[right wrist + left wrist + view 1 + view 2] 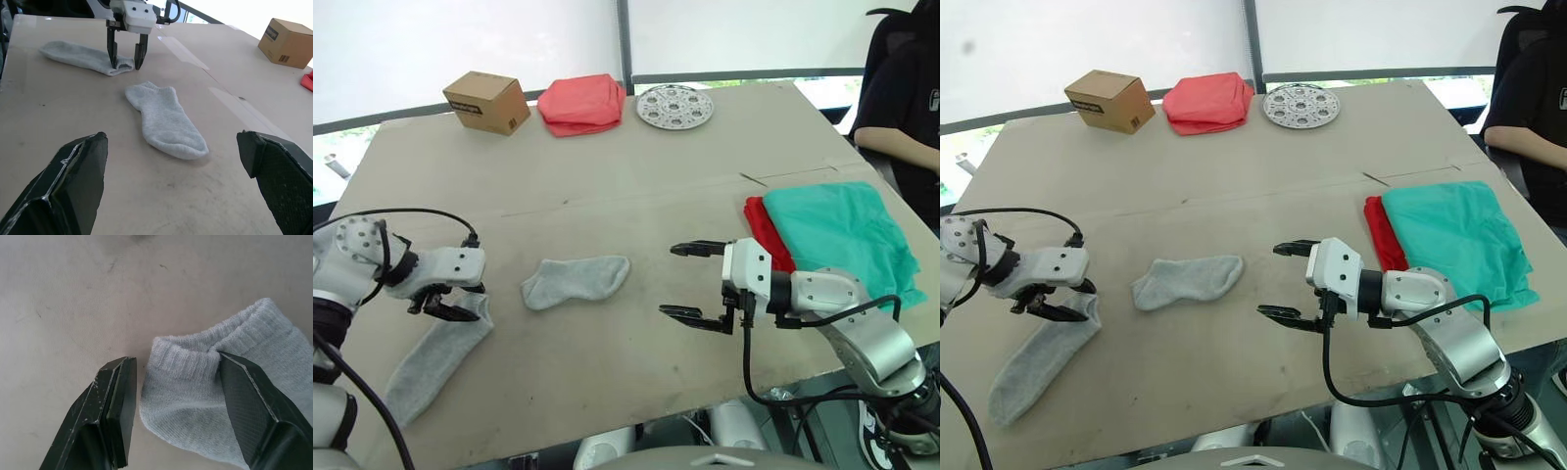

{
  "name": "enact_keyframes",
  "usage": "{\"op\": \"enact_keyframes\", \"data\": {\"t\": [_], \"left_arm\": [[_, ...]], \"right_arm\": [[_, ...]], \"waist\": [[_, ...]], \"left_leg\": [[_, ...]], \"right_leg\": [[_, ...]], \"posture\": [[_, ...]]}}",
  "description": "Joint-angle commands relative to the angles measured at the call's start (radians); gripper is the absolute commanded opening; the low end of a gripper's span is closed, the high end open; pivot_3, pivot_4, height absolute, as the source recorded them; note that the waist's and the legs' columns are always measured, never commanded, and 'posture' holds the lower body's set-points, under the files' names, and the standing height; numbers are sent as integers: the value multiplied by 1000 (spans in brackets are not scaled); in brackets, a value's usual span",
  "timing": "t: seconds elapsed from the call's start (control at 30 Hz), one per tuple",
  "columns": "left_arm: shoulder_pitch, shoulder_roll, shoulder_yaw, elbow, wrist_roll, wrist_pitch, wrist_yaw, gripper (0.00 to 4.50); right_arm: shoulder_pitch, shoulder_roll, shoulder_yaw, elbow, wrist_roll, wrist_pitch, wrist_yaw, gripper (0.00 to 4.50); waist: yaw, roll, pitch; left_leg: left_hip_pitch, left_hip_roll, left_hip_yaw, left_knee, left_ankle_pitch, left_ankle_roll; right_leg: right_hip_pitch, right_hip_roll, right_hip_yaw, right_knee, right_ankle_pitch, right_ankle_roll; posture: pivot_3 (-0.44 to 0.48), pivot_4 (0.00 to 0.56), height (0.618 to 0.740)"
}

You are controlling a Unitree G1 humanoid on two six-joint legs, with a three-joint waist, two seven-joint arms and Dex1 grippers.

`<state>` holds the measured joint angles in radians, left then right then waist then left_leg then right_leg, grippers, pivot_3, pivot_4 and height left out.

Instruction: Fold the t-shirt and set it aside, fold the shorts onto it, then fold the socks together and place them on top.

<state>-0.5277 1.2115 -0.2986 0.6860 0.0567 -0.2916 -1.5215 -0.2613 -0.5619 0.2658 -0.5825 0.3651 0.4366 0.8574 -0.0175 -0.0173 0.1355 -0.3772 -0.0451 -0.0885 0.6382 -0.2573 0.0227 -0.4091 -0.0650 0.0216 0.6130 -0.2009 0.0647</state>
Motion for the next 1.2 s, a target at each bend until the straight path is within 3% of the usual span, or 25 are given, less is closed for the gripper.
{"op": "enact_keyframes", "data": {"t": [0.03,0.13,0.2,0.43,0.5,0.6,0.67,0.77,0.83,0.9,1.0,1.07,1.13,1.2], "left_arm": [[68,-17,35,9,-6,-1,15,2105],[123,-12,101,-32,-66,42,-10,788],[177,0,191,-118,-187,214,-46,14],[380,88,517,-555,-644,975,-88,14],[409,75,616,-700,-792,1172,-43,14],[352,-51,701,-835,-935,1395,214,14],[310,-183,752,-907,-983,1520,443,14],[265,-442,860,-970,-920,1681,830,14],[286,-575,951,-1003,-904,1771,976,14],[353,-728,1064,-1044,-806,1847,1134,14],[446,-863,1175,-1105,-765,1903,1239,14],[436,-939,1248,-1128,-791,1906,1295,14],[414,-976,1284,-1154,-956,1906,1290,14],[378,-923,1310,-1143,-1287,1906,1221,14]], "right_arm": [[-20,-12,-28,-47,49,-12,37,4500],[-24,-23,-29,-40,66,-23,66,4500],[-26,-29,-26,-30,73,-35,88,4500],[-34,-22,-33,2,87,-58,114,4500],[-31,-19,-45,4,103,-53,115,4500],[-26,-22,-66,-8,129,-39,109,4500],[-19,-28,-87,-17,145,-30,104,4500],[-6,-42,-105,-27,153,-22,99,4500],[2,-50,-111,-34,157,-18,96,4500],[12,-57,-112,-38,158,-20,92,4500],[21,-62,-109,-35,154,-22,89,4500],[22,-61,-104,-29,150,-21,86,4500],[23,-54,-98,-22,153,-17,82,4500],[16,-41,-85,-12,159,-8,80,4500]], "waist": [[-2,1,0],[-3,1,0],[-3,1,0],[-10,-12,7],[-10,-11,8],[-3,-8,9],[1,-7,9],[2,-10,7],[-1,-13,6],[-2,-12,5],[3,-15,4],[8,-12,3],[12,-11,4],[14,-15,5]], "left_leg": [[1,0,1,0,0,0],[1,0,1,0,0,0],[2,0,1,0,0,0],[-2,2,-3,4,0,0],[-2,2,-3,5,0,0],[-1,1,-3,5,0,0],[1,1,-3,5,0,0],[2,1,-3,5,0,0],[2,0,-3,5,0,-1],[2,0,-2,5,1,-4],[4,0,0,3,1,-6],[5,1,-2,3,0,-6],[12,-1,-1,1,-2,-3],[16,-1,-3,1,-2,-3]], "right_leg": [[0,0,1,1,0,0],[0,0,2,3,0,0],[0,0,2,3,0,0],[-2,0,-2,6,-2,3],[-2,-1,-2,6,-2,4],[-2,-1,-2,6,-3,4],[0,-1,-2,6,-2,4],[1,-2,-1,6,0,0],[1,-1,0,7,0,0],[0,-1,1,7,0,0],[0,-1,5,7,0,-1],[0,-1,2,8,-1,-2],[7,-4,3,6,-1,-3],[13,-4,0,4,-6,-1]], "posture": [[0,150,740],[0,150,740],[0,150,740],[0,150,740],[0,150,740],[0,150,740],[0,150,740],[0,150,740],[0,150,740],[0,150,740],[0,150,740],[0,150,740],[0,150,740],[0,150,740]]}}
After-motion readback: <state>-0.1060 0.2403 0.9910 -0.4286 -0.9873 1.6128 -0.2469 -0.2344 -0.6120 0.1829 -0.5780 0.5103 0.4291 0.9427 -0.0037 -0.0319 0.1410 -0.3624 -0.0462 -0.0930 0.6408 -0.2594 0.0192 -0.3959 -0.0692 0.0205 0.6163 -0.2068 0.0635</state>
